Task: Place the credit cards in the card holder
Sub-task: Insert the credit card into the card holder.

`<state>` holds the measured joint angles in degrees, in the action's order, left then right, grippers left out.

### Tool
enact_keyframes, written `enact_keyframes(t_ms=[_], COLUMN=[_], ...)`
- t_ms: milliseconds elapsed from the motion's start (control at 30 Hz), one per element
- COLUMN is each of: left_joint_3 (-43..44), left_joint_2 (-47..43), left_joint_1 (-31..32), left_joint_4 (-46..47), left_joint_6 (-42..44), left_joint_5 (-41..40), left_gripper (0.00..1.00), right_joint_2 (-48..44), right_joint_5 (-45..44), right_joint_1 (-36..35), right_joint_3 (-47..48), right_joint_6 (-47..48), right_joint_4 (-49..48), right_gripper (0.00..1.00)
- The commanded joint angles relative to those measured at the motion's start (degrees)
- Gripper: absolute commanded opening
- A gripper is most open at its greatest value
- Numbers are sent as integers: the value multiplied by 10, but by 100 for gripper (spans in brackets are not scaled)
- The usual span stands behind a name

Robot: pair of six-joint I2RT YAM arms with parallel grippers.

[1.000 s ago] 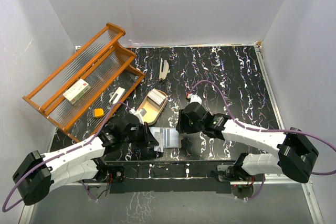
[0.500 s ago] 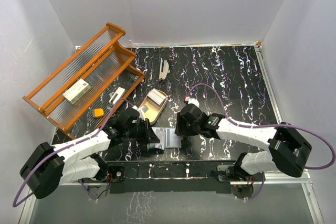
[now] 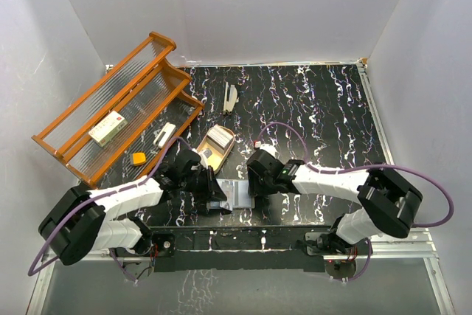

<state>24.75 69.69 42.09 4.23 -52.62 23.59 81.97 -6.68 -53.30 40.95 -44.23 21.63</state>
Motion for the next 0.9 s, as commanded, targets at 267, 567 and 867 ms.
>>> enact_keyframes(t_ms=[267, 567, 867], left_joint_3=[20, 31, 50], left_joint_2=[23, 31, 39], left_joint_1=[-4, -4, -4], left_joint_4=[-7, -25, -57], left_joint_6=[15, 30, 45], left_joint_5=[-8, -24, -64], left_gripper=[9, 13, 10], right_joint_2=[17, 14, 26], right_joint_5=[-20, -29, -31], right_joint_1=[-5, -11, -14], right_joint_3=[12, 10, 9], right_joint_6=[4, 0, 0], right_joint_4=[-14, -6, -13], right_gripper=[33, 30, 28])
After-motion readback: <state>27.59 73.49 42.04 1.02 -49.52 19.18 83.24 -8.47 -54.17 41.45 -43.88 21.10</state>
